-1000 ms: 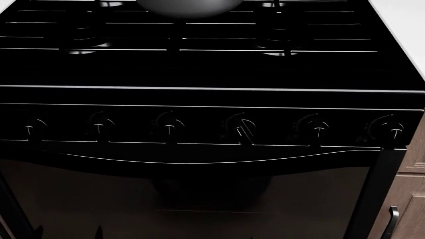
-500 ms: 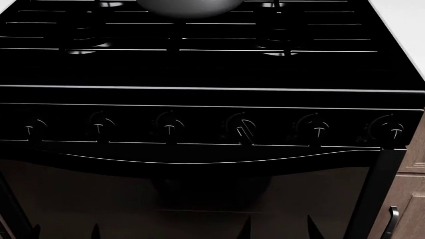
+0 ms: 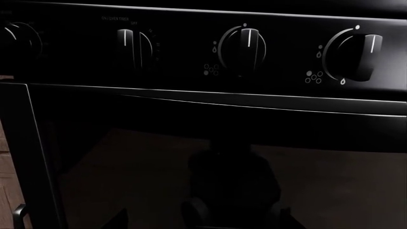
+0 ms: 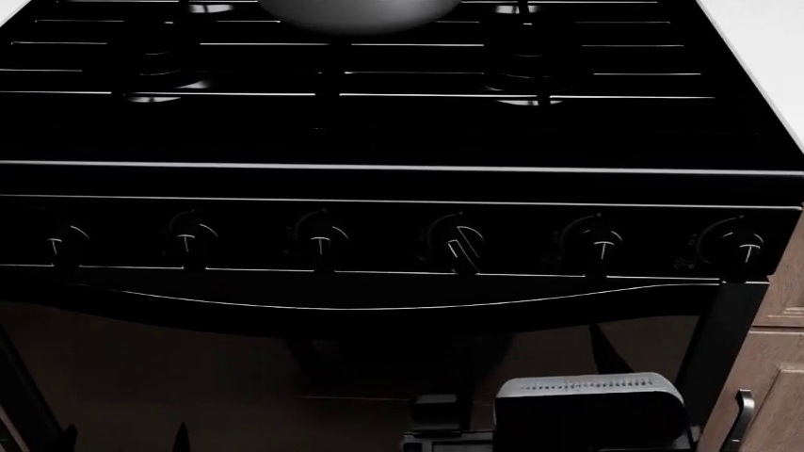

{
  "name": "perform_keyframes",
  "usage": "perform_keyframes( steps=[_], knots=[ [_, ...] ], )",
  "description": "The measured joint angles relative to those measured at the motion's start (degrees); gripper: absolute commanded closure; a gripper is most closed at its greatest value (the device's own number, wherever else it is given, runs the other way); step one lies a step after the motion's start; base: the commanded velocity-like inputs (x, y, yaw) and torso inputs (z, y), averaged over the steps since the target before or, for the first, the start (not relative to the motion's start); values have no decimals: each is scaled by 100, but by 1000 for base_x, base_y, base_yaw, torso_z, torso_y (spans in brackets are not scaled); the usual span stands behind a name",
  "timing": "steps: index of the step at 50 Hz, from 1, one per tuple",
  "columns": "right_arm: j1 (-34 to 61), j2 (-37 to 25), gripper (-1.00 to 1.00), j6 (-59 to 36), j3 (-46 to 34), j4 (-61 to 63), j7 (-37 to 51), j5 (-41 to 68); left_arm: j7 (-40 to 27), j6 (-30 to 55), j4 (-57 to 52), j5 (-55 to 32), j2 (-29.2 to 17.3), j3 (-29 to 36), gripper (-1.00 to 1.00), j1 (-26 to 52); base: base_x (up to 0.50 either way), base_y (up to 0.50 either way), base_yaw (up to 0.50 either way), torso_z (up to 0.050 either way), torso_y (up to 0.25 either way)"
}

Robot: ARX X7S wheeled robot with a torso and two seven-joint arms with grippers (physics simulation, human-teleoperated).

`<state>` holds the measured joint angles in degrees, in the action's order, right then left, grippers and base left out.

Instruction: Turn off the center burner of the stove.

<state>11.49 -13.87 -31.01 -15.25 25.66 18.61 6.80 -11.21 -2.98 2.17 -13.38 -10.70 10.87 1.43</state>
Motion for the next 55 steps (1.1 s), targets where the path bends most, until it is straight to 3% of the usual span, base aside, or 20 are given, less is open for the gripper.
perform_keyframes(
  steps=[55],
  knots=[
    [1958, 301, -100, -317, -847, -2138, -200, -320, -86, -86, 154, -118, -96, 163, -100, 58, 0, 0, 0, 0, 0]
  ],
)
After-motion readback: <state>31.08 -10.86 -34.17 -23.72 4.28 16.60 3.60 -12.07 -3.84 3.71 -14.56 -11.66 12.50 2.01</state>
